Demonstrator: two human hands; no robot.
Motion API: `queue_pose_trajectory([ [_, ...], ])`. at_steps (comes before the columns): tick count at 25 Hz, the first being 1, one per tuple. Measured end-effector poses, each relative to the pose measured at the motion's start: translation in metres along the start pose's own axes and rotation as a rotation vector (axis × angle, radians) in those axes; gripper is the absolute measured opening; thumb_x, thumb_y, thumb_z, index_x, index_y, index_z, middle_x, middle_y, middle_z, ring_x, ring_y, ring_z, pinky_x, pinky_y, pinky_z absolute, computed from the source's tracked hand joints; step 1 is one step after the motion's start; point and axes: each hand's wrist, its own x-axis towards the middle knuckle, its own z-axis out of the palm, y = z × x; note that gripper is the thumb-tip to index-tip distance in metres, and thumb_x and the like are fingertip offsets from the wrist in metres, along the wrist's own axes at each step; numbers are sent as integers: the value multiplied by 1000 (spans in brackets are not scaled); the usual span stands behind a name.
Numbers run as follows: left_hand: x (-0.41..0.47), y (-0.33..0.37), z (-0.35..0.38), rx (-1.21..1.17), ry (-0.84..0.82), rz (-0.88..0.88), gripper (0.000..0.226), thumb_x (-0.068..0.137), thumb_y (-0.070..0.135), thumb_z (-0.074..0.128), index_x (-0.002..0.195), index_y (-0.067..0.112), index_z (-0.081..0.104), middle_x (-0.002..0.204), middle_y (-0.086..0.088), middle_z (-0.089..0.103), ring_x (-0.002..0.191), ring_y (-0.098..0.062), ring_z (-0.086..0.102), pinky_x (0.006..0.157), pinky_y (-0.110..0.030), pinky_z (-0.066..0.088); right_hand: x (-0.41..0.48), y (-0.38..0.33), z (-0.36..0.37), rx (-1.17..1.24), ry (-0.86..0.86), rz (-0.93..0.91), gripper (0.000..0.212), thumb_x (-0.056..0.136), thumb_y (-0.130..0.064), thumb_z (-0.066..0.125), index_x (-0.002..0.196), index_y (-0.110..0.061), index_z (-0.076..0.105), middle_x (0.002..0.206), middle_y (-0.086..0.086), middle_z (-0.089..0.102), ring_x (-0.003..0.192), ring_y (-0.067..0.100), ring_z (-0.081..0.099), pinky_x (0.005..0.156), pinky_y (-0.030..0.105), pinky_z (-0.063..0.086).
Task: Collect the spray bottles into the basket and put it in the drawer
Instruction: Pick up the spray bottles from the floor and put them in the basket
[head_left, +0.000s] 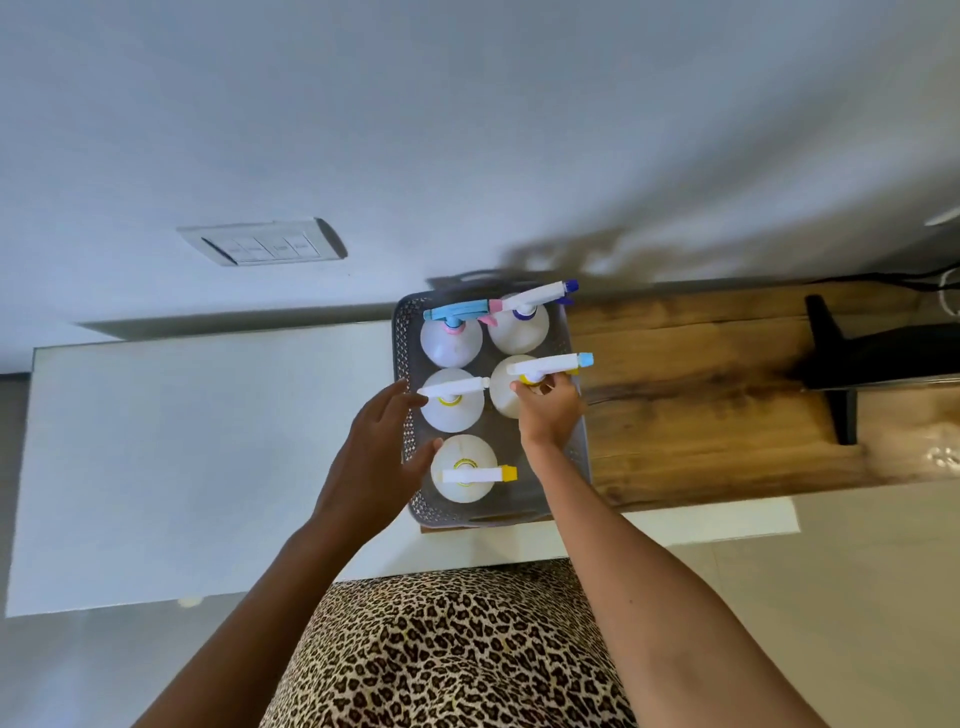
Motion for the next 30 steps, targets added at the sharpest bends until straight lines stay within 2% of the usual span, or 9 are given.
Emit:
queue_pose_trajectory([
  [7, -1, 1, 9, 6, 5, -34, 44, 82, 20, 64, 123, 15, 49, 145, -5, 39, 133, -20, 38, 99, -30, 35, -2, 11, 6, -9, -13, 9, 36, 74, -8, 76, 106, 4, 65, 108, 20, 70, 102, 31, 65, 88, 38, 53],
  [11, -4, 6, 10, 11, 10, -12, 43, 82, 20, 64, 122, 14, 50, 145, -6, 40, 132, -22, 40, 97, -29, 35, -1, 14, -7, -63, -86, 53, 45, 69, -10, 80, 108, 4, 61, 106, 19, 67, 100, 31, 61, 83, 35, 49],
  [13, -6, 11, 9, 6, 11, 5, 42, 82, 19, 64, 121, 12, 50, 144, -7, 42, 131, -23, 41, 98, -28, 34, -4, 14, -18, -60, -102, 26, 44, 68, -11, 80, 106, 2, 61, 98, 16, 65, 93, 29, 60, 78, 32, 47],
  [17, -6, 29, 3, 18, 0, 69, 43, 82, 19, 63, 122, 10, 49, 144, -10, 41, 132, -26, 39, 102, -36, 37, -26, 7, -50, -60, -119, -72, 42, 70, -15, 79, 105, -2, 60, 106, 16, 67, 98, 27, 62, 83, 36, 51],
  [21, -9, 54, -4, 16, -27, 190, 43, 84, 21, 62, 123, 11, 49, 144, -9, 41, 132, -25, 39, 101, -34, 37, -58, -5, -85, -9, -63, -129, 38, 73, -18, 77, 105, -5, 61, 109, 13, 67, 103, 23, 61, 86, 34, 51],
  [23, -19, 64, -6, 16, -58, 304, 41, 83, 21, 62, 122, 12, 50, 142, -8, 43, 130, -26, 40, 99, -34, 37, -79, -10, -105, 20, -15, -155, 36, 75, -19, 76, 105, -4, 62, 107, 14, 68, 101, 23, 62, 85, 32, 51],
  [26, -43, 75, -5, 44, -186, 488, 39, 82, 18, 63, 118, 7, 52, 136, -12, 48, 125, -27, 44, 96, -30, 36, -114, -7, -134, 57, 102, -146, 33, 76, -19, 75, 103, -2, 63, 101, 14, 69, 94, 19, 62, 78, 25, 49],
  [28, -58, 83, -2, 95, -284, 642, 37, 81, 15, 63, 115, 4, 54, 129, -15, 52, 121, -29, 46, 93, -23, 33, -141, 5, -153, 117, 189, -111, 31, 77, -18, 75, 101, -2, 64, 98, 13, 68, 91, 17, 60, 80, 28, 50],
  [30, -73, 93, 2, 122, -358, 772, 36, 80, 11, 64, 113, 2, 54, 126, -18, 53, 122, -31, 46, 97, -26, 32, -168, 20, -170, 178, 258, -70, 27, 77, -17, 74, 98, -4, 64, 92, 9, 67, 86, 14, 58, 79, 28, 51],
])
